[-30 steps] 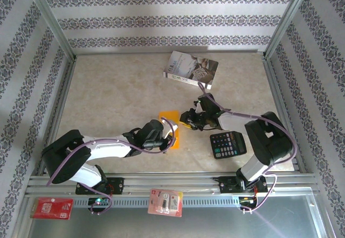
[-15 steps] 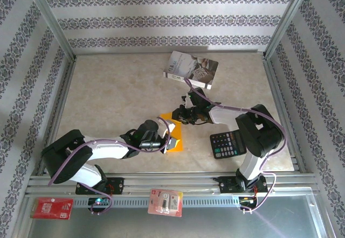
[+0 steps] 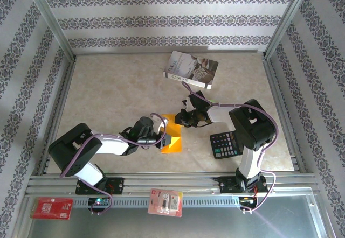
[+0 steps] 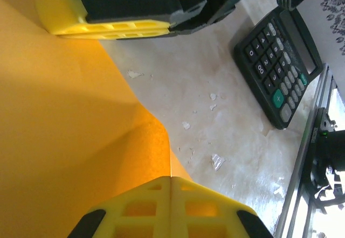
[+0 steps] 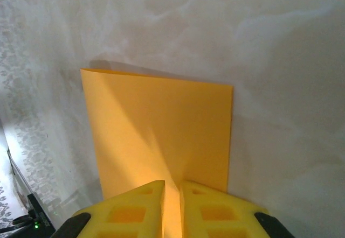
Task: Fold a paper plane with a square sheet of paper (pick it up from the middle)
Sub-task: Fold the triangle a second time at the center of the table.
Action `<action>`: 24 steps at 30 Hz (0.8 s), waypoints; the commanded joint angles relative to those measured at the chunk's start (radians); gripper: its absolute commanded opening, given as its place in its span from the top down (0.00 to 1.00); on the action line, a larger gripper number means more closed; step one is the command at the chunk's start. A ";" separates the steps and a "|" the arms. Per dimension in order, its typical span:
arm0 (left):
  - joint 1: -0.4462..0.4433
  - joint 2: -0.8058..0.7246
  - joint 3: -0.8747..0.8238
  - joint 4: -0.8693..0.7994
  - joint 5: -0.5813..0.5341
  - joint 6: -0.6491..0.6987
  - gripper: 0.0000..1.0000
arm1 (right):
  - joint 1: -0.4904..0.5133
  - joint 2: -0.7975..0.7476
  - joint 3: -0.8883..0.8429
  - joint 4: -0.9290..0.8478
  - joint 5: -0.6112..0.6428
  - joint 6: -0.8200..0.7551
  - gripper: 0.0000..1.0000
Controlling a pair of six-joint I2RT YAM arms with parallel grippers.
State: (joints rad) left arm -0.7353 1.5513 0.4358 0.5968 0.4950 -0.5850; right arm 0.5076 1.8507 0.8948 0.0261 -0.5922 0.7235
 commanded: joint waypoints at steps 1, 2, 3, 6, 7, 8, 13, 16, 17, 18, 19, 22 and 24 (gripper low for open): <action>0.033 0.004 -0.015 0.061 0.039 -0.018 1.00 | -0.002 0.025 0.017 -0.031 0.022 -0.050 0.84; 0.041 0.002 -0.017 0.057 0.042 -0.017 1.00 | -0.001 0.029 0.017 -0.032 0.023 -0.053 0.84; 0.046 0.002 -0.017 0.051 0.043 -0.012 1.00 | -0.001 0.033 0.017 -0.034 0.023 -0.057 0.84; 0.061 -0.001 -0.012 0.019 0.048 0.005 1.00 | -0.001 0.046 0.020 -0.040 0.022 -0.064 0.84; 0.067 -0.002 -0.012 0.014 0.052 0.008 1.00 | 0.000 0.047 0.020 -0.043 0.023 -0.065 0.84; 0.075 -0.003 -0.010 0.005 0.055 0.013 1.00 | 0.000 0.050 0.020 -0.043 0.023 -0.067 0.84; 0.103 -0.005 -0.005 -0.032 0.061 0.036 1.00 | 0.005 0.050 0.024 -0.055 0.028 -0.072 0.84; 0.118 -0.008 -0.005 -0.051 0.063 0.047 1.00 | 0.006 0.050 0.025 -0.060 0.031 -0.072 0.84; 0.121 -0.010 -0.005 -0.053 0.062 0.050 1.00 | 0.007 0.050 0.026 -0.059 0.031 -0.073 0.84; 0.122 -0.010 -0.003 -0.059 0.062 0.053 1.00 | 0.008 0.051 0.026 -0.061 0.031 -0.072 0.84; 0.126 -0.011 -0.003 -0.065 0.062 0.056 1.00 | 0.009 0.051 0.027 -0.063 0.032 -0.073 0.84; 0.134 -0.010 -0.004 -0.079 0.058 0.066 1.00 | 0.012 0.051 0.028 -0.063 0.034 -0.075 0.84; 0.138 -0.004 -0.004 -0.085 0.055 0.068 1.00 | 0.014 0.052 0.027 -0.065 0.036 -0.074 0.84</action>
State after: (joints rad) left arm -0.6132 1.5513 0.4313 0.5484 0.5430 -0.5507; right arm 0.5068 1.8618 0.9165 -0.0093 -0.5964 0.6762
